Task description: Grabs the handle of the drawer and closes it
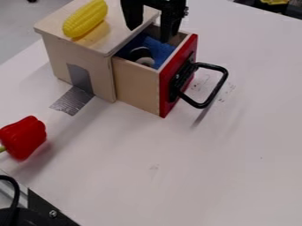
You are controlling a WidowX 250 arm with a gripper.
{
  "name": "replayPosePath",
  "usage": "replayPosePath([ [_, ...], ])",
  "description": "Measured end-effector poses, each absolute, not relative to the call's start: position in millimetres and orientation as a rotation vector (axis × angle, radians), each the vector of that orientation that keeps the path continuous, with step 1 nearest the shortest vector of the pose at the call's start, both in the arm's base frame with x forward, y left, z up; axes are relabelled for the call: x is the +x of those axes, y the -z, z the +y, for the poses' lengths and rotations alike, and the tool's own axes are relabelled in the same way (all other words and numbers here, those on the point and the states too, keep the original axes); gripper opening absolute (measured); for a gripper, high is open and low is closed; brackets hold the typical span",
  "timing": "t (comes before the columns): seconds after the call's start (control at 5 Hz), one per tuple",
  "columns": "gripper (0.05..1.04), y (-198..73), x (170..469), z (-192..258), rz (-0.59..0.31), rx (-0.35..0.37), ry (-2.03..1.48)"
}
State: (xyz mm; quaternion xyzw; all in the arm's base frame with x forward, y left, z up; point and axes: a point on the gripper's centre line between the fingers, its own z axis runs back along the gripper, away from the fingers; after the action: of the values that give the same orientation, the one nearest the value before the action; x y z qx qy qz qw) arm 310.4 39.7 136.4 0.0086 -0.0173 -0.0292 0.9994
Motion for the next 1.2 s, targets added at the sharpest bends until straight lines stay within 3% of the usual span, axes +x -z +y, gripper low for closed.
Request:
replayPosePath([
  [0.2, 0.999, -125.5, 307.5, 39.3, 0.003, 0.011, 0.057],
  [0.4, 0.999, -114.8, 314.7, 8.4, 0.01, 0.004, 0.113],
  [0.8, 0.999, -86.8, 340.5, -48.3, -0.033, -0.073, 0.206],
  [1.2, 0.999, -48.9, 360.5, -48.3, -0.001, -0.049, 0.123],
])
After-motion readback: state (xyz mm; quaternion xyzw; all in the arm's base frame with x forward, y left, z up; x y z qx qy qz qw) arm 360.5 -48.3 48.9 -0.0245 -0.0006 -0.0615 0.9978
